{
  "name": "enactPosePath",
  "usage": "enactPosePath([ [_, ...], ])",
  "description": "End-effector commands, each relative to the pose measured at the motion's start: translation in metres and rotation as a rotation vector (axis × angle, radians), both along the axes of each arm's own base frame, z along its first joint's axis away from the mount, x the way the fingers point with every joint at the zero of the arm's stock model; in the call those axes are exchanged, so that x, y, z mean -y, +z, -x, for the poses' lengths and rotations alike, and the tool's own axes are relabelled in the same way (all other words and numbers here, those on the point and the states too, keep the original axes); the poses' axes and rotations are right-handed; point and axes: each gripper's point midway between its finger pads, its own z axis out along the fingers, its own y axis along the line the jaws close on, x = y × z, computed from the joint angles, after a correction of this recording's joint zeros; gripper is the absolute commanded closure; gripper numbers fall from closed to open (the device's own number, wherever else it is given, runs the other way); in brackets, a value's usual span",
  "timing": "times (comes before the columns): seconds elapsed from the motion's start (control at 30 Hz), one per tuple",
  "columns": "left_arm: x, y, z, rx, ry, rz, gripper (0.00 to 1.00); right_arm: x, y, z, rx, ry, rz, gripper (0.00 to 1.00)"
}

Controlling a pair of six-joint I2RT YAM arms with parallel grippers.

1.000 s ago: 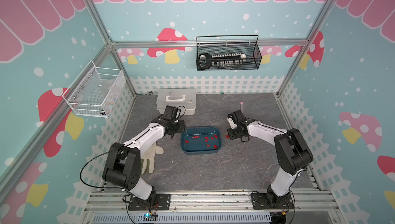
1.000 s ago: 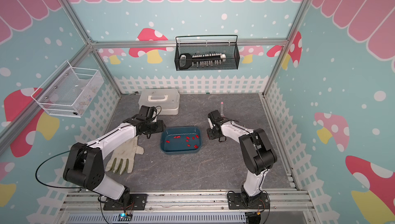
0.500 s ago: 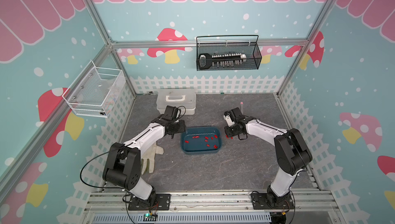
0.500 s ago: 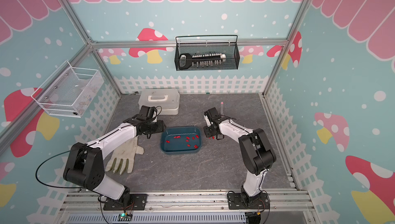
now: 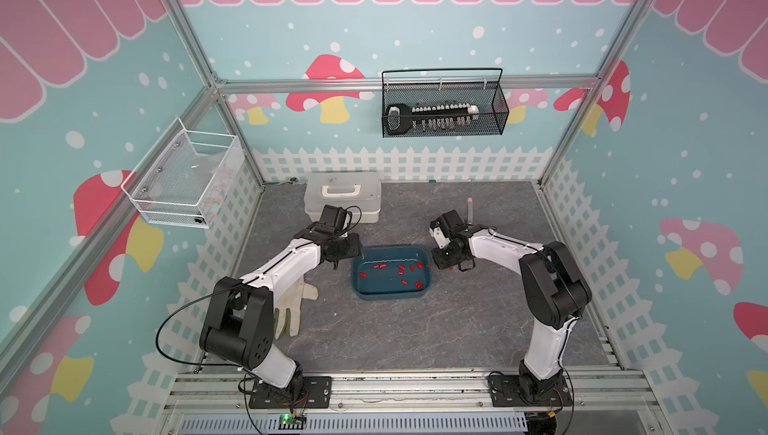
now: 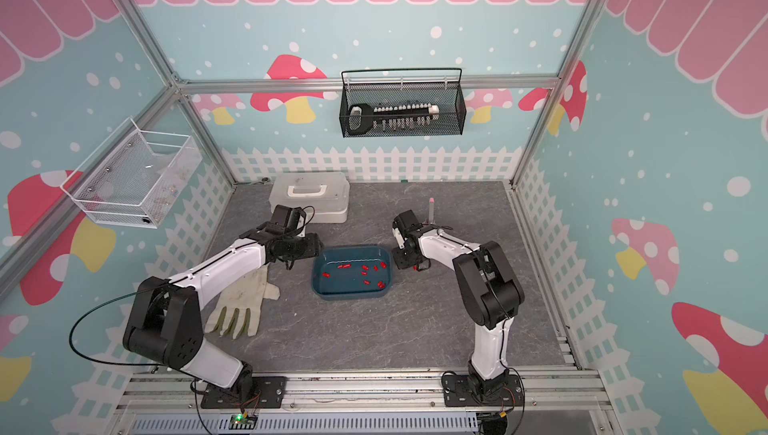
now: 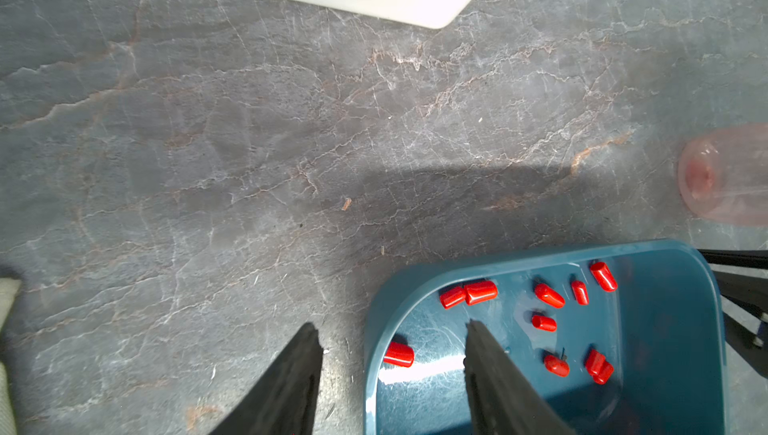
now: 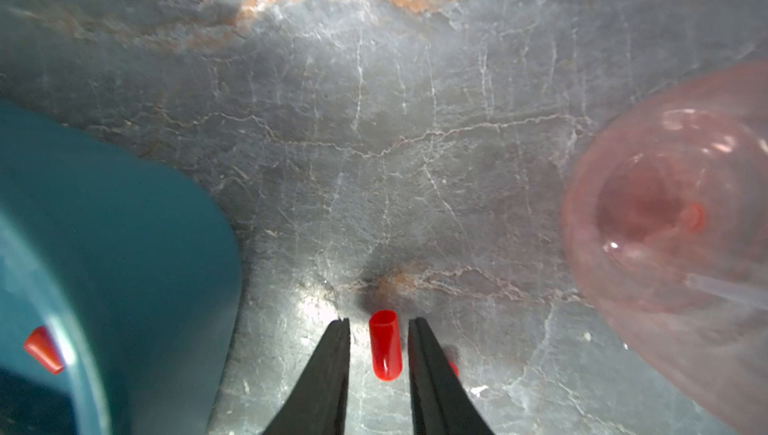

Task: Take the screw protection sleeves out of the storage box
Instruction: Adjust the screw protection sleeve at the center of the board.

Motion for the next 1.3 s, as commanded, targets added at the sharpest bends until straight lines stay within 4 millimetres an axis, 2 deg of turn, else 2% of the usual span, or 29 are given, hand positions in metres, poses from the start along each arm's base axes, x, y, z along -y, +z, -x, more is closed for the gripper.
enactPosePath([
  [0.0,0.001,0.008,-0.007,0.024,-0.006,-0.011,0.43,0.001,-0.001,0.001,-0.018,0.004,0.024,0.73],
  [0.13,0.001,0.008,-0.007,0.024,-0.006,-0.012,0.43,0.003,-0.002,0.002,-0.021,-0.001,0.030,0.76],
  [0.17,0.001,0.008,-0.007,0.025,-0.006,-0.011,0.43,0.004,-0.013,0.004,-0.046,-0.002,0.044,0.77],
  [0.2,0.001,0.008,-0.008,0.025,-0.006,-0.012,0.43,0.005,-0.015,0.005,-0.052,-0.002,0.047,0.77],
  [0.57,0.001,0.009,-0.008,0.027,-0.004,-0.011,0.43,0.008,-0.016,0.008,-0.057,-0.006,0.059,0.85],
  [0.67,0.001,0.008,-0.008,0.025,-0.005,-0.011,0.43,0.012,-0.017,0.013,-0.064,-0.016,0.071,0.85],
  [0.7,0.001,0.008,-0.008,0.025,-0.005,-0.013,0.43,0.013,-0.008,0.012,-0.043,-0.019,0.063,0.85],
  [0.77,0.001,0.008,-0.008,0.024,-0.005,-0.012,0.43,0.015,-0.004,0.014,-0.036,-0.026,0.067,0.85],
  [1.27,0.002,0.007,-0.009,0.023,-0.006,-0.013,0.43,0.021,-0.009,0.019,-0.054,-0.035,0.095,0.82],
])
